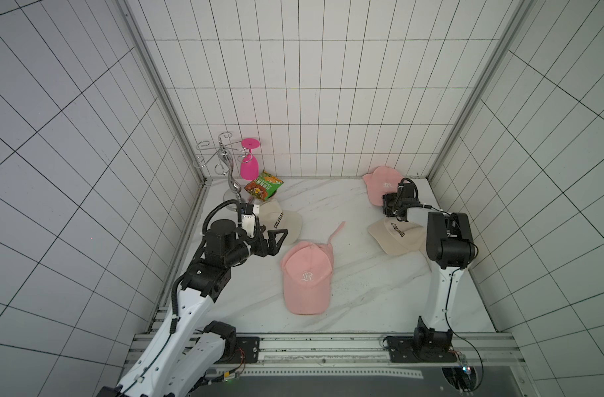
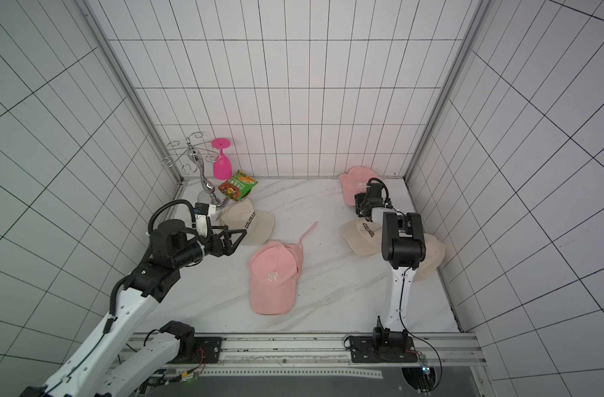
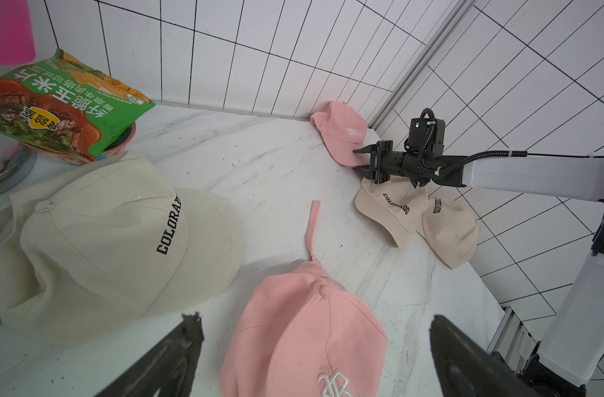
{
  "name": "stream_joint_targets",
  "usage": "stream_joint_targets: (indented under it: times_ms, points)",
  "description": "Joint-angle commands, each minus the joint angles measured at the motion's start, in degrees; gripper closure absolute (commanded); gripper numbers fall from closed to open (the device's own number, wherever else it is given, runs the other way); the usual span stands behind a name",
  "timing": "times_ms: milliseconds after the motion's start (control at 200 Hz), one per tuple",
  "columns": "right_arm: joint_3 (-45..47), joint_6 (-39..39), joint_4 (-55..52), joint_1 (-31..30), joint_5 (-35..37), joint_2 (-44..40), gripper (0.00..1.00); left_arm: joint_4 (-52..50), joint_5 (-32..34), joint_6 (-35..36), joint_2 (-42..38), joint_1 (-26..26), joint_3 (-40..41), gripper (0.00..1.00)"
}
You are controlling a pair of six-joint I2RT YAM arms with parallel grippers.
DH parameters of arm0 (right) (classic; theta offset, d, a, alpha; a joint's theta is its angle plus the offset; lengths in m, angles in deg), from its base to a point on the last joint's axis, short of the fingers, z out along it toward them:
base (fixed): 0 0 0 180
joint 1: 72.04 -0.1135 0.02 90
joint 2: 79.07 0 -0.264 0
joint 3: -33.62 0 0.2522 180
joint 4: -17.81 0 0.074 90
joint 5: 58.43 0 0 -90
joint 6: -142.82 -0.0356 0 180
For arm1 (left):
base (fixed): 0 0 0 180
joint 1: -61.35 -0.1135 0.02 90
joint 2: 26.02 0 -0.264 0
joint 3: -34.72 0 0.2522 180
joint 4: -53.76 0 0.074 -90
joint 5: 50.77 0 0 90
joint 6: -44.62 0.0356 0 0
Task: Stack the baseball caps by color
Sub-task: Pick up the baseball cap from the center of the board.
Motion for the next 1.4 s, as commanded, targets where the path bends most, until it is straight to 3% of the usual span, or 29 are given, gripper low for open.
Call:
stream_joint_targets:
  times_ms: [0,260,425,555,715,945,1394]
  points:
    - [1.88,0.9,4.47,0.53,-1.96,0.33,0.69,0.83,-0.98,-0.21,-0.15,-0.71,0.43,0.01]
    - [2.9,3.18,5.5,-0.12,-5.59,-4.95,0.98,1.54,-2.33,-0.98,0.14,-2.2,0.61,0.01]
    - [3.34,3.38,5.21,-1.3,-5.6,-9.37,0.96,1.63,-2.41,-1.01,0.15,-2.5,0.76,0.01]
    - [3.6,2.77,4.02,-1.37,-5.45,-11.39,0.81,1.54,-2.16,-1.01,0.0,-2.58,0.85,0.01]
    - [5.35,2.13,4.7,-1.42,-6.61,-12.38,0.79,1.52,-1.82,-1.04,-0.26,-2.61,0.87,0.01]
    - [7.1,4.76,6.59,-2.16,-7.47,-13.71,1.0,1.54,-1.9,-1.18,-0.12,-2.67,0.96,0.01]
    - [11.31,19.53,7.97,-7.9,-8.05,-34.15,1.0,1.54,-0.47,-2.25,-0.15,-2.68,1.05,0.01]
